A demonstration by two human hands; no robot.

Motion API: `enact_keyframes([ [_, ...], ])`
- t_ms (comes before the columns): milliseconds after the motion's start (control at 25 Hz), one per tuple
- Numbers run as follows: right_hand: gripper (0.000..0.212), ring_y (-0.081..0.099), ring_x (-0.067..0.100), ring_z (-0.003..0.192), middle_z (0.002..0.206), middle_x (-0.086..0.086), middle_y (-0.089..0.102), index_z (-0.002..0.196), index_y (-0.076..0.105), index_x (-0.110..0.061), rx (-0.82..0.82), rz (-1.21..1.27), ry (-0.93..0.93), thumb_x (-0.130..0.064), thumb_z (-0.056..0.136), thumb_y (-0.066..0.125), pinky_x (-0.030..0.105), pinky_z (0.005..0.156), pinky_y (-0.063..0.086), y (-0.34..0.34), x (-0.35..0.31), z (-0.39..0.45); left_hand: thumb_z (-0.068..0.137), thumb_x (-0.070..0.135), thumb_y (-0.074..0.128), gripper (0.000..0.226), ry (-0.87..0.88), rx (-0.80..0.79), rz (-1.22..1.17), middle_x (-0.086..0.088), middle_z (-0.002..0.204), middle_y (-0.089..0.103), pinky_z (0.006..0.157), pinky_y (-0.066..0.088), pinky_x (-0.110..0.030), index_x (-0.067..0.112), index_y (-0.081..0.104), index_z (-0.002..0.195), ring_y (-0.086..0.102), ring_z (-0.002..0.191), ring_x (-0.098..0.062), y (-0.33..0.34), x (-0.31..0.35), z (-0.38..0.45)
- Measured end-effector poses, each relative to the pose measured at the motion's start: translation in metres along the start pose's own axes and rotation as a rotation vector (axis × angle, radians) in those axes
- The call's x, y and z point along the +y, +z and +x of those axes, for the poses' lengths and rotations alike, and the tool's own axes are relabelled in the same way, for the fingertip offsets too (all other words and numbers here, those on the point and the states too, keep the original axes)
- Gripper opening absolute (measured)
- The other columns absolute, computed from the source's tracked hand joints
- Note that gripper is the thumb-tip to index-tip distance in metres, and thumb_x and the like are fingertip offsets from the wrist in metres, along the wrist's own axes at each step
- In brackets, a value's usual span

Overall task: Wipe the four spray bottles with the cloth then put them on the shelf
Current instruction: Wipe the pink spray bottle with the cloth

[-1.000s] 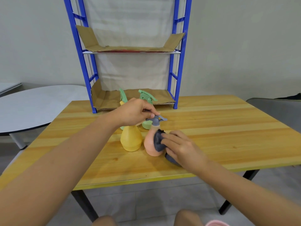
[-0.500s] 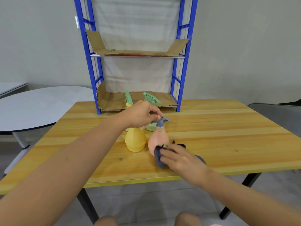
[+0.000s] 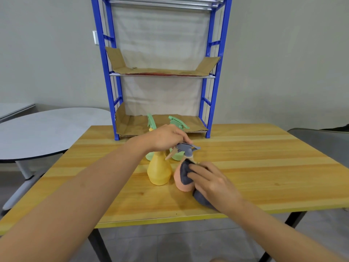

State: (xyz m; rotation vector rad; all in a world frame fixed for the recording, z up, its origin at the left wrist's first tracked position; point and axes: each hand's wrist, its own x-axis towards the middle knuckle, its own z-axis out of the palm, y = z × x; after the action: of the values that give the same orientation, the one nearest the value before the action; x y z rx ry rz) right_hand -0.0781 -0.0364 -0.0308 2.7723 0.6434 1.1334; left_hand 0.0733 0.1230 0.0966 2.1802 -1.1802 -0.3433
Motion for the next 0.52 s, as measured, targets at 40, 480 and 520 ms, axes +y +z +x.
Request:
enact_keyframes([
  [40,0.018,0.051,0.022,0.111,0.121,0.004,0.063,0.107,0.07,-0.005,0.098,0.062,0.083,-0.003,0.09,0.068,0.021,0.104,0.038,-0.001,0.003,0.007,0.095,0.011,0.051,0.035,-0.005,-0.016,-0.012,0.01,0.099,0.072,0.085,0.051,-0.034,0.027,0.081,0.101,0.062,0.096,-0.019,-0.001,0.0,0.001],
  [480,0.023,0.055,0.023,0.112,0.12,0.007,0.065,0.105,0.071,-0.006,0.259,0.074,0.253,-0.003,0.083,0.075,0.026,0.104,0.042,0.016,-0.019,0.05,0.099,0.003,0.05,0.035,-0.015,-0.099,-0.081,0.012,0.105,0.069,0.089,0.046,-0.024,0.018,0.078,0.114,0.061,0.1,-0.006,-0.008,0.001,0.004],
  [520,0.023,0.055,0.024,0.112,0.12,0.008,0.064,0.106,0.071,-0.006,0.254,0.067,0.272,-0.002,0.083,0.075,0.029,0.103,0.044,0.017,-0.021,0.05,0.099,0.003,0.05,0.035,-0.019,-0.094,-0.075,0.006,0.109,0.07,0.091,0.048,-0.026,0.017,0.078,0.113,0.062,0.103,-0.01,-0.008,0.0,0.005],
])
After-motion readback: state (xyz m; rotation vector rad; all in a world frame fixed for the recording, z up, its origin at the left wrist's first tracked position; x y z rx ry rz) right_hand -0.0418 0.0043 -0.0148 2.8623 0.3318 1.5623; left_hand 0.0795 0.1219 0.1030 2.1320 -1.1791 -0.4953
